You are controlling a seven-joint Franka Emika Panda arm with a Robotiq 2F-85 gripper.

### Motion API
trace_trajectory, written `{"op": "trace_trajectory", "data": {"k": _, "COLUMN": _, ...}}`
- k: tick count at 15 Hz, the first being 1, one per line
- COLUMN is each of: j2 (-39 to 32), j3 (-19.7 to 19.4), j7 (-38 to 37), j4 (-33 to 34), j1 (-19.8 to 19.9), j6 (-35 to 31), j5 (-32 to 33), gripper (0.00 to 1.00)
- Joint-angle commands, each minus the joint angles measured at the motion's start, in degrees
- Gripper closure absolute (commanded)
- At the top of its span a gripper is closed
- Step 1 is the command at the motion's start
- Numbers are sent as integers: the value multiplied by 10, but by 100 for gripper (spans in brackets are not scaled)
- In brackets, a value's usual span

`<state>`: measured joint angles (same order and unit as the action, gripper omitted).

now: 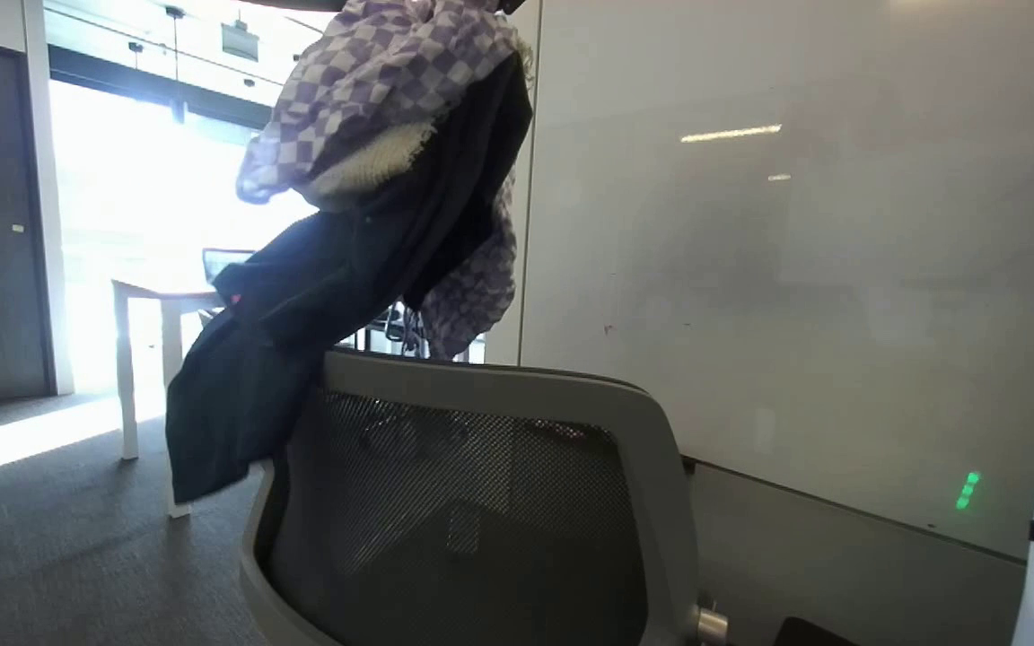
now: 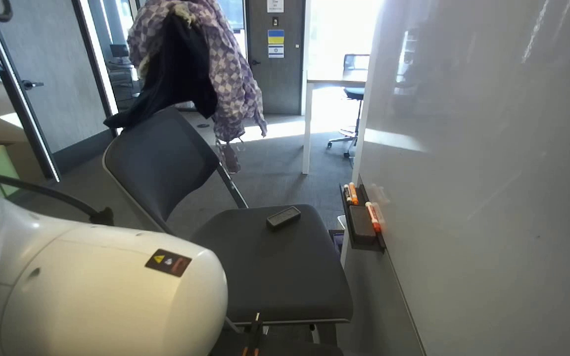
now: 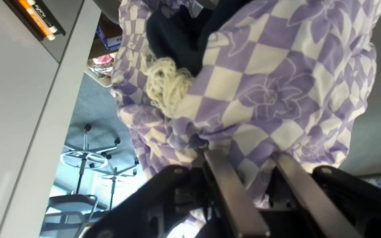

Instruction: Put the clothing from the backrest on the seat.

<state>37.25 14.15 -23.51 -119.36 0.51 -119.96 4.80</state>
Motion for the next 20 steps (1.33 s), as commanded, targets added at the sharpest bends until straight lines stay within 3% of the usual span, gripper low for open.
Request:
{"op": "trace_trajectory", "data": {"k": 1, "j2": 33, "j3": -3, "j7": -33, "j4": 20, "j1": 33, "j6": -33, "j5": 26, "gripper": 89}}
{"op": "trace_trajectory", "data": {"k": 4, "j2": 56, "j3": 3, "j7": -42, "j4": -10, "j1": 54, "j6": -52, "j5": 46, "gripper": 88}}
{"op": "trace_trajectory", "data": {"k": 12, "j2": 66, "j3": 0, "j7": -15, "j4": -199, "j1": 33, "j6": -55, "j5": 39, "gripper": 89}}
{"op": "trace_trajectory", "data": {"k": 17, "j2": 14, "j3": -25, "j7": 11, "j4": -296, "j1": 40, "j6": -116, "j5": 42, "gripper": 89}}
{"op": "trace_trajectory", "data": {"k": 20, "j2": -53, "j3": -30, "j7": 21, "j4": -336, "j1": 51, "j6": -197, "j5": 56, "gripper": 89}}
